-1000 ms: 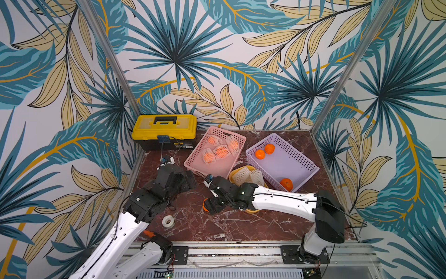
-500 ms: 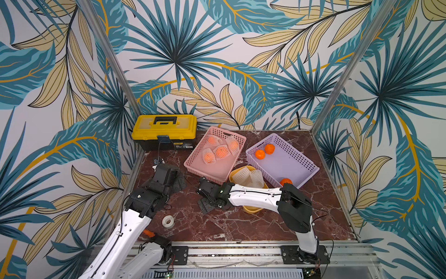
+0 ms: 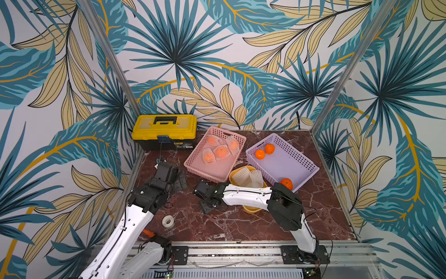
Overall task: Remove foam nets from oranges
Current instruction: Pick up the orange from the center of the board, then place the orange in the basket.
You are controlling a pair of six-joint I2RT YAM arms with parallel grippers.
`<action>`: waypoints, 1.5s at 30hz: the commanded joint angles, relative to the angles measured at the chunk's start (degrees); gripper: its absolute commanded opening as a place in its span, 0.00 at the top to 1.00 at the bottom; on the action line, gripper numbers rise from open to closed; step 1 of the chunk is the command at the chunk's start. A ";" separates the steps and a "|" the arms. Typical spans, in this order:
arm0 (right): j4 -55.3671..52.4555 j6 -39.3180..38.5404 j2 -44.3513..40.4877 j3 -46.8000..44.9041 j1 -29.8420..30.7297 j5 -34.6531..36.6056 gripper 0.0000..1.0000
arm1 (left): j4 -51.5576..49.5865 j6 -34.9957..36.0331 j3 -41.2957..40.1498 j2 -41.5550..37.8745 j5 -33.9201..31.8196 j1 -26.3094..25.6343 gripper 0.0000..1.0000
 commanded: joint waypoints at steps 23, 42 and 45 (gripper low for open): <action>11.07 8.94 -46.21 -26.39 -29.37 -3.82 0.57 | 2.35 2.22 -1.07 -7.36 4.27 0.44 0.01; 33.83 35.25 -17.60 -19.08 -59.31 3.52 0.41 | 3.23 3.68 -1.61 -6.07 5.15 0.00 0.00; 37.08 39.09 -14.85 -19.61 -59.68 6.16 0.38 | 3.27 4.06 -1.45 -5.15 5.15 -0.02 0.00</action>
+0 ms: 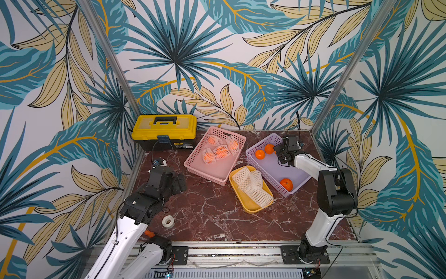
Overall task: Remove foam nets from oranges
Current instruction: Place the orange in the basket.
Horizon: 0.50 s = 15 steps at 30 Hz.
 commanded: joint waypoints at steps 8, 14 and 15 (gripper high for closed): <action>16.04 7.50 3.70 -3.69 -3.19 3.24 0.22 | 3.04 2.97 -1.02 3.40 3.29 0.04 0.00; 19.74 5.81 1.63 -5.06 -3.88 0.91 0.12 | 4.30 2.79 -0.75 7.09 3.72 0.16 0.00; 21.18 5.63 0.66 -6.10 -3.87 0.85 0.11 | 4.52 2.96 -0.59 8.05 3.90 0.24 0.00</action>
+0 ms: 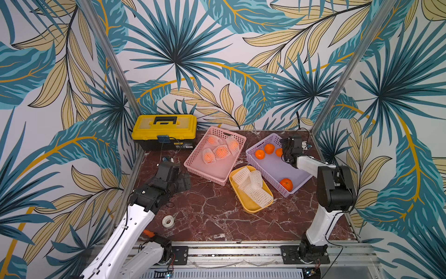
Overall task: Remove foam nets from oranges
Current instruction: Place the orange in the basket, then pick up the orange from the basket.
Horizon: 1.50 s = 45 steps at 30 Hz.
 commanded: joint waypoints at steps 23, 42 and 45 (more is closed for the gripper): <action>4.38 -45.32 -27.79 -14.50 26.27 2.62 0.13 | -4.92 -6.45 44.49 48.82 7.86 -2.64 0.10; 12.15 -46.29 -31.46 -21.23 27.42 3.25 0.12 | -17.20 -10.47 75.25 81.87 4.38 -0.93 0.41; 12.40 -46.24 -31.45 -21.37 27.45 3.28 0.11 | -17.20 -10.07 76.46 83.89 4.77 -0.88 0.36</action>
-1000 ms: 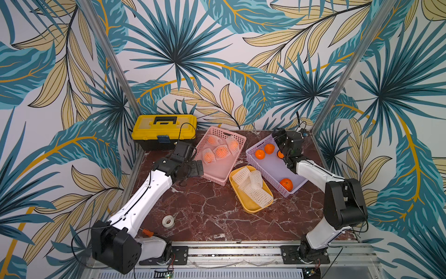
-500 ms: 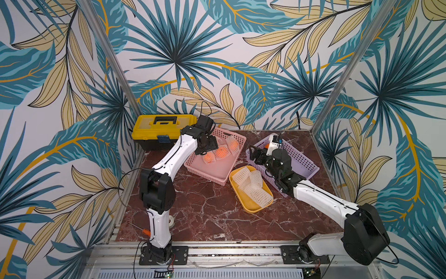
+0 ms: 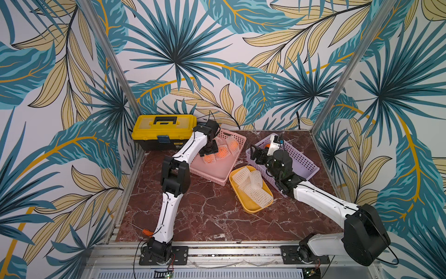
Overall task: Remove foam nets from oranges
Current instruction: Pick up the orange from the basket.
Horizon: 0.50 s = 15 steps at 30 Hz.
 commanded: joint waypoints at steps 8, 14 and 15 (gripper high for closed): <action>1.72 -0.84 0.05 -1.14 0.02 1.01 0.11 | -1.76 0.36 3.60 6.12 -2.24 0.63 0.21; 1.72 -0.90 0.36 -0.83 -0.04 0.53 0.11 | -1.62 -0.66 6.04 8.85 -0.01 1.13 0.24; 1.64 -0.92 0.37 -0.87 0.00 0.54 0.11 | -1.63 -0.53 6.76 9.48 0.98 1.14 0.24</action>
